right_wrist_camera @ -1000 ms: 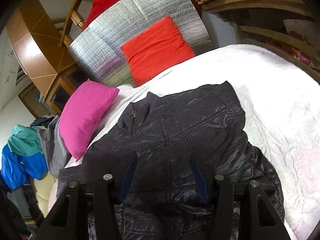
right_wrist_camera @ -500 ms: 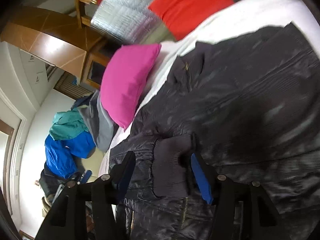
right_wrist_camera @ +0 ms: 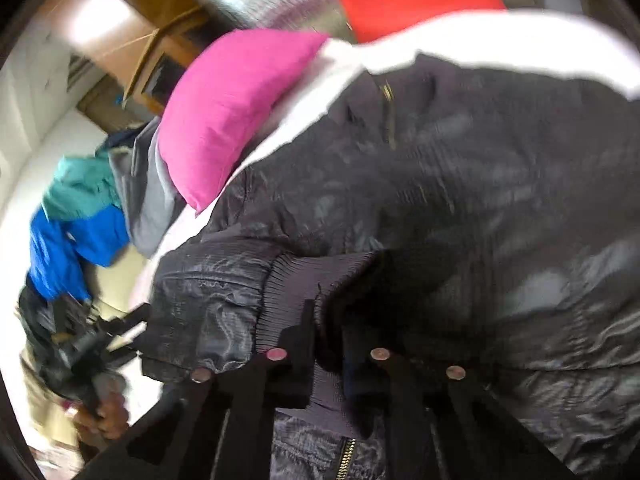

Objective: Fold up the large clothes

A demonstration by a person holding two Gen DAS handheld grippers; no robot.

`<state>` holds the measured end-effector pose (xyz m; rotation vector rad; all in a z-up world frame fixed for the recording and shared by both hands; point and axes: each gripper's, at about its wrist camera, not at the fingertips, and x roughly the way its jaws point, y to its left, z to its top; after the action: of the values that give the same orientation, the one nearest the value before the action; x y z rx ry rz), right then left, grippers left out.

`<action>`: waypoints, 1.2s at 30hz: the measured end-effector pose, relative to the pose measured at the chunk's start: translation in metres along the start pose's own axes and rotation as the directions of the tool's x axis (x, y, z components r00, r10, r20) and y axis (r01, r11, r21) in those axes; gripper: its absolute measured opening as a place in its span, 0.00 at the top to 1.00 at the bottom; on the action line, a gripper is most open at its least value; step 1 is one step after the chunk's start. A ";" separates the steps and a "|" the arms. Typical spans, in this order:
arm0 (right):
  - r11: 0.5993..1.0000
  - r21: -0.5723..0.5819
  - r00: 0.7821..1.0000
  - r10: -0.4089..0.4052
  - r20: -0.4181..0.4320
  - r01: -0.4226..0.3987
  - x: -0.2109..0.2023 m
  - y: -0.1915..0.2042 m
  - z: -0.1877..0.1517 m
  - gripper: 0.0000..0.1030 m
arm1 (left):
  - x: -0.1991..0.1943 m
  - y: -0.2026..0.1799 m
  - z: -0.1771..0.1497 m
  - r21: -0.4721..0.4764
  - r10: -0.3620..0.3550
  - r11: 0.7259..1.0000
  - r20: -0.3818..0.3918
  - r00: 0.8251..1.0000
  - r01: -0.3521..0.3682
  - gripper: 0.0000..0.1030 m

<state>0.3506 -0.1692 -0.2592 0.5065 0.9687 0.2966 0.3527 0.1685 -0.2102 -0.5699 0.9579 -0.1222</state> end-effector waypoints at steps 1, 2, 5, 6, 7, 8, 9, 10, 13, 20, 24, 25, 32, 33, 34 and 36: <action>0.999 -0.023 0.997 -0.045 0.070 0.047 -0.015 0.005 0.003 0.91 | -0.006 -0.001 0.000 0.005 -0.006 1.000 0.026 1.000 0.006 0.33; 0.997 -0.032 0.991 -0.064 0.118 0.068 -0.028 0.006 0.006 0.91 | -0.010 -0.003 0.001 0.010 -0.008 1.000 0.047 0.999 0.008 0.33; 0.990 -0.003 0.944 -0.136 0.299 0.143 -0.075 -0.006 0.017 0.91 | -0.021 -0.010 0.001 0.038 0.000 0.999 0.106 0.994 -0.004 0.33; 0.985 0.039 0.922 -0.170 0.348 0.167 -0.089 -0.019 0.021 0.91 | -0.020 -0.014 0.000 0.048 0.001 0.999 0.111 0.994 -0.007 0.33; 0.979 0.074 0.905 -0.202 0.375 0.188 -0.100 -0.031 0.023 0.91 | -0.018 -0.019 -0.002 0.064 0.002 0.998 0.109 0.994 -0.009 0.33; 0.968 0.126 0.884 -0.251 0.394 0.219 -0.109 -0.048 0.025 0.91 | -0.014 -0.024 -0.003 0.077 0.004 0.997 0.104 0.995 -0.013 0.33; 0.958 0.161 0.874 -0.284 0.394 0.239 -0.113 -0.062 0.027 0.91 | -0.010 -0.030 -0.005 0.094 0.008 0.995 0.099 0.995 -0.018 0.33; 0.946 0.198 0.866 -0.316 0.388 0.257 -0.116 -0.077 0.028 0.91 | -0.008 -0.033 -0.007 0.105 0.012 0.994 0.096 0.995 -0.022 0.33; 0.914 0.319 0.885 -0.350 0.307 0.251 -0.114 -0.130 0.028 0.91 | 0.001 -0.051 -0.012 0.151 0.031 0.987 0.096 0.995 -0.045 0.33; 0.919 0.295 0.907 -0.338 0.250 0.262 -0.106 -0.148 0.026 0.91 | 0.030 -0.087 -0.017 0.205 0.054 0.976 0.081 0.995 -0.069 0.33; 0.915 0.323 0.924 -0.318 0.211 0.241 -0.098 -0.160 0.026 0.91 | 0.051 -0.103 -0.019 0.246 0.096 0.963 0.050 0.994 -0.105 0.33; 0.915 0.327 0.930 -0.312 0.196 0.238 -0.097 -0.159 0.024 0.90 | 0.054 -0.105 -0.021 0.258 0.110 0.959 0.048 0.993 -0.119 0.33; 0.888 0.434 0.951 -0.250 0.183 0.150 -0.113 -0.188 0.013 0.23 | 0.056 -0.102 -0.018 0.242 0.120 0.962 0.048 0.992 -0.128 0.33; 0.883 0.450 0.947 -0.249 0.204 0.135 -0.116 -0.193 0.011 0.19 | 0.051 -0.099 -0.016 0.224 0.106 0.968 0.053 0.993 -0.115 0.33; 0.881 0.455 0.947 -0.246 0.206 0.129 -0.118 -0.197 0.011 0.19 | 0.048 -0.097 -0.014 0.212 0.099 0.971 0.059 0.993 -0.109 0.33; 0.881 0.456 0.950 -0.240 0.199 0.126 -0.114 -0.200 0.012 0.19 | 0.041 -0.091 -0.009 0.187 0.088 0.977 0.084 0.993 -0.103 0.33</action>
<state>0.3026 -0.3932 -0.2800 0.8373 0.8265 -0.1668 0.3827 0.0737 -0.1976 -0.3480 0.8871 -0.1048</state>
